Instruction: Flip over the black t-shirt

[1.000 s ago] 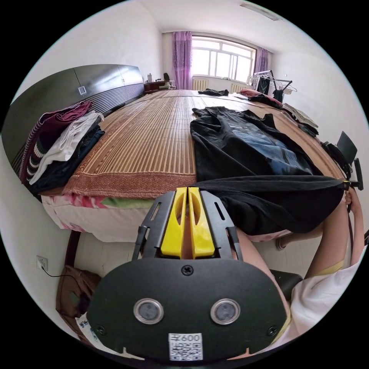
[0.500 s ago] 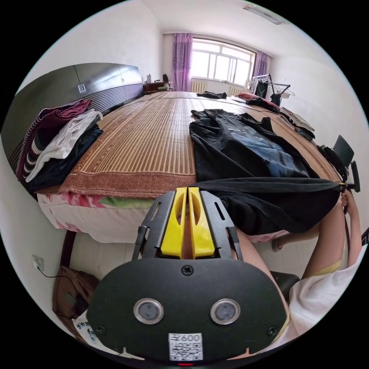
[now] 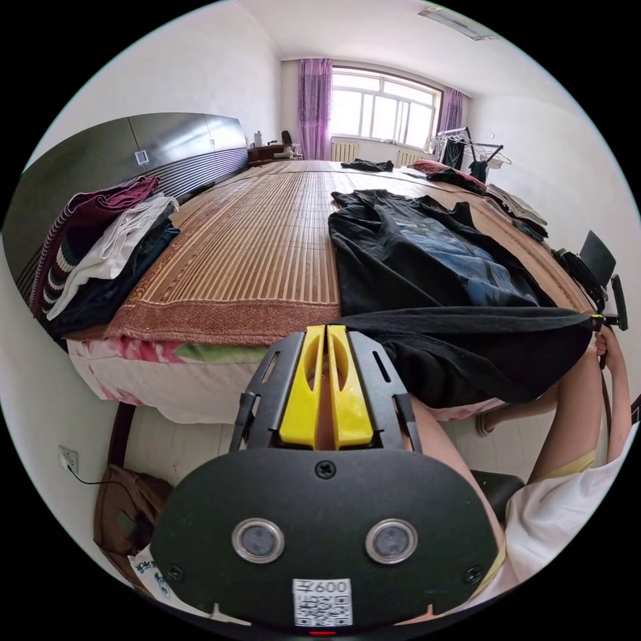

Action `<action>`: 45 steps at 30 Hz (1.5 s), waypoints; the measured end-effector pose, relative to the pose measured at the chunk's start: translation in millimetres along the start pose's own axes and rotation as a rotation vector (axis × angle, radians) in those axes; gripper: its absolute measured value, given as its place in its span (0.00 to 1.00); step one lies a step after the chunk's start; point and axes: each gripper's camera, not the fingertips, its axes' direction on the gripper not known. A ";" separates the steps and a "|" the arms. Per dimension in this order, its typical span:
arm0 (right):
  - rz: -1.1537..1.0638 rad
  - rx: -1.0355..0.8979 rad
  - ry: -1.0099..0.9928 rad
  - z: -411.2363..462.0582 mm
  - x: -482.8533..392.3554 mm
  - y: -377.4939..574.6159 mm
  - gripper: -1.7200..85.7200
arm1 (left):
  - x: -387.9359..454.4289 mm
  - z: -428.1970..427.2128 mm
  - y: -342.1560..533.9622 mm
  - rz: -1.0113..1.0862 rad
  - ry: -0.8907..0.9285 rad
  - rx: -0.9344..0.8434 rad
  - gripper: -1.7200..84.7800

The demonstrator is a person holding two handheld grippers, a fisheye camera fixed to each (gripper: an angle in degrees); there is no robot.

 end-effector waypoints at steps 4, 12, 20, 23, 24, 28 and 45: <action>-0.004 0.001 -0.002 10.5 -6.4 4.6 0.01 | 8.3 5.3 7.9 0.001 -0.002 0.005 0.03; -0.010 0.002 -0.001 39.4 -21.1 14.6 0.01 | 37.8 28.7 31.3 -0.001 -0.006 0.009 0.03; -0.005 0.003 -0.018 70.2 -31.3 22.8 0.01 | 76.5 64.3 61.0 -0.004 0.002 0.011 0.03; -0.009 0.003 -0.019 83.0 -36.1 25.8 0.01 | 96.8 80.7 75.1 -0.002 -0.005 0.012 0.03; -0.008 0.004 -0.023 88.3 -37.4 27.0 0.01 | 105.5 87.9 80.9 0.000 -0.008 0.011 0.03; 0.004 0.003 -0.047 104.3 -38.9 30.1 0.01 | 132.8 110.9 99.4 0.006 -0.014 0.010 0.03; -0.154 -0.197 -0.164 178.3 -89.9 55.2 0.01 | 290.4 217.9 180.8 0.219 0.065 -0.230 0.03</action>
